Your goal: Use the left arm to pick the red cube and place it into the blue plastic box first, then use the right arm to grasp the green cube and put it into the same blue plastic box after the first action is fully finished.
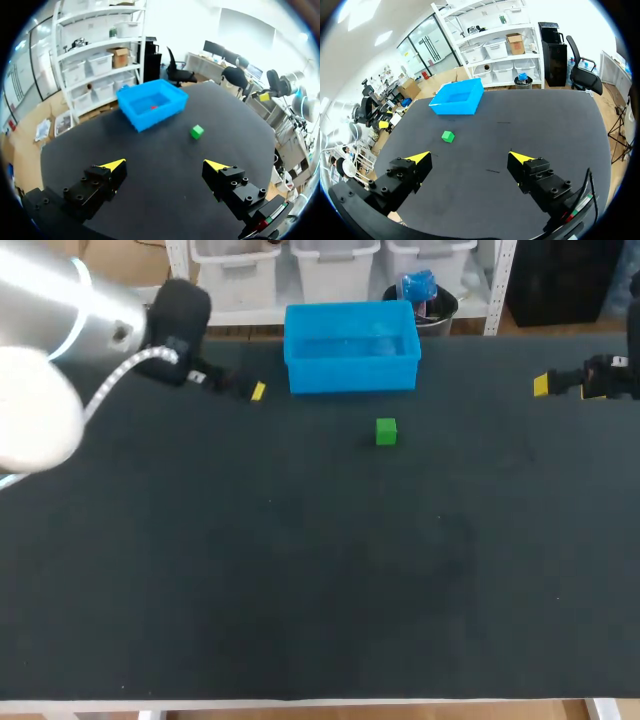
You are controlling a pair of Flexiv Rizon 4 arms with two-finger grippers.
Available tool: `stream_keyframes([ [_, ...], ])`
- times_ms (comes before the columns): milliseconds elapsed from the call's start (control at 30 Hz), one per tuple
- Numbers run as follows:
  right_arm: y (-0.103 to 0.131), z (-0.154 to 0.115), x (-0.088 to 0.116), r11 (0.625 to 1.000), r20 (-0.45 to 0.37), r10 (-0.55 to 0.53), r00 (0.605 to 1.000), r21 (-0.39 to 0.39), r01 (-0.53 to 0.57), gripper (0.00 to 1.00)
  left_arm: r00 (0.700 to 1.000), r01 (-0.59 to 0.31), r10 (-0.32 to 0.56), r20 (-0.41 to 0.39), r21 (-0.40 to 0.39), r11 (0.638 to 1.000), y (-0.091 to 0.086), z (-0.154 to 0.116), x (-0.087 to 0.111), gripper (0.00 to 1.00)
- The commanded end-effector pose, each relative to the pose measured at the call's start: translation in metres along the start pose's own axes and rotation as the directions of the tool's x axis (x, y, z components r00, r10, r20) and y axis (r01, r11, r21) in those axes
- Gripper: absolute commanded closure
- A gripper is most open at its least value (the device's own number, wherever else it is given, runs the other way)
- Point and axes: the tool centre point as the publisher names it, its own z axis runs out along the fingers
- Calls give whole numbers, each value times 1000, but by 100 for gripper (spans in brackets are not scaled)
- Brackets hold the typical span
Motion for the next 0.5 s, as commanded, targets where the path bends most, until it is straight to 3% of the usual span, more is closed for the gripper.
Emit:
stream_keyframes([
  [33, 0, 1, 0, 1000, -1, 0, 1000, 2, 0, 0, 995, 8, -9, 102, 7, 1000, -1, -52, 32, 0],
  [500, 0, 1, 0, 1000, -1, 0, 1000, 2, 0, 0, 999, -4, 2, 44, 51, 999, -2, -52, 33, 0],
])
